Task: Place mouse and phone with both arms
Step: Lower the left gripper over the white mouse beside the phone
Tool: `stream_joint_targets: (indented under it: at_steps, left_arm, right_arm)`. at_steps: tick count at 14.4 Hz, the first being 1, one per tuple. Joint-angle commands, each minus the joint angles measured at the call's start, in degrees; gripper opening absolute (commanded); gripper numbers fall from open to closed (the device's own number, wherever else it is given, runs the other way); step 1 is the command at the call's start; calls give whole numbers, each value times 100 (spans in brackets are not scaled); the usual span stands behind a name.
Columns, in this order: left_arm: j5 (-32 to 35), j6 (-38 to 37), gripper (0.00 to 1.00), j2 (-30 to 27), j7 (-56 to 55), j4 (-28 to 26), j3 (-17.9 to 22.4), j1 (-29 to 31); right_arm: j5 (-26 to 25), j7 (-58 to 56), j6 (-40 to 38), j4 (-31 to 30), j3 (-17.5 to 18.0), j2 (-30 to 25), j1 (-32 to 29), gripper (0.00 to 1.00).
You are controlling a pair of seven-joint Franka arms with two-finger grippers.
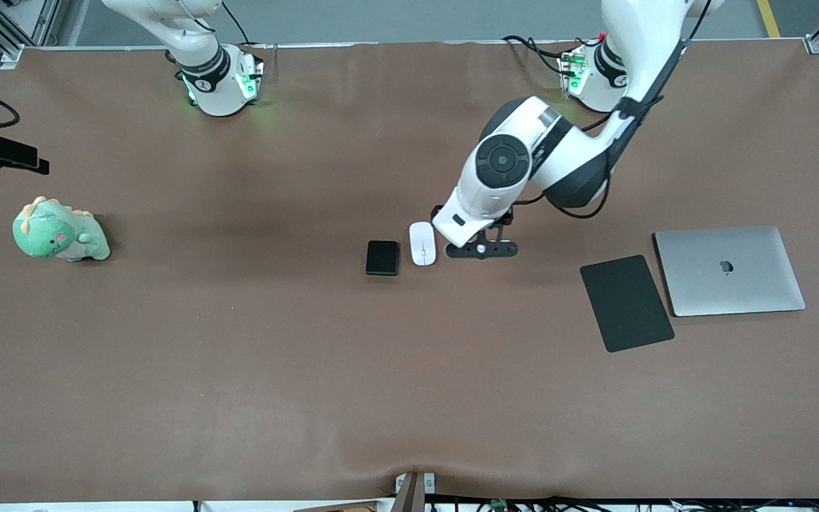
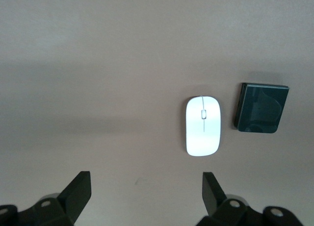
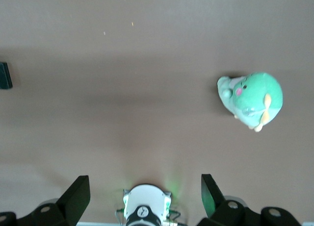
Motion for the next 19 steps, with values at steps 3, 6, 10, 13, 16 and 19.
stream_joint_targets:
  at_steps: [3, 6, 10, 13, 16, 19]
  left_arm:
    - [435, 631, 100, 519, -766, 29, 9, -492]
    - [1015, 930, 100, 940, -1530, 91, 9, -782]
    - [1578, 1238, 100, 1301, -2165, 187, 18, -871]
    - [1596, 1475, 100, 1478, -2192, 196, 36, -933]
    - [1614, 1625, 100, 1635, -2183, 248, 53, -933]
    - [1780, 1626, 100, 1803, -2192, 363, 132, -1038]
  right_arm:
    - [75, 29, -77, 51, 61, 78, -164, 100]
    - [93, 20, -68, 42, 61, 87, -129, 100]
    - [93, 11, -60, 51, 79, 122, -50, 100]
    - [189, 20, 107, 51, 87, 140, 125, 100]
    - [514, 20, 160, 51, 87, 263, 179, 100]
    - [602, 20, 213, 51, 87, 341, 284, 100]
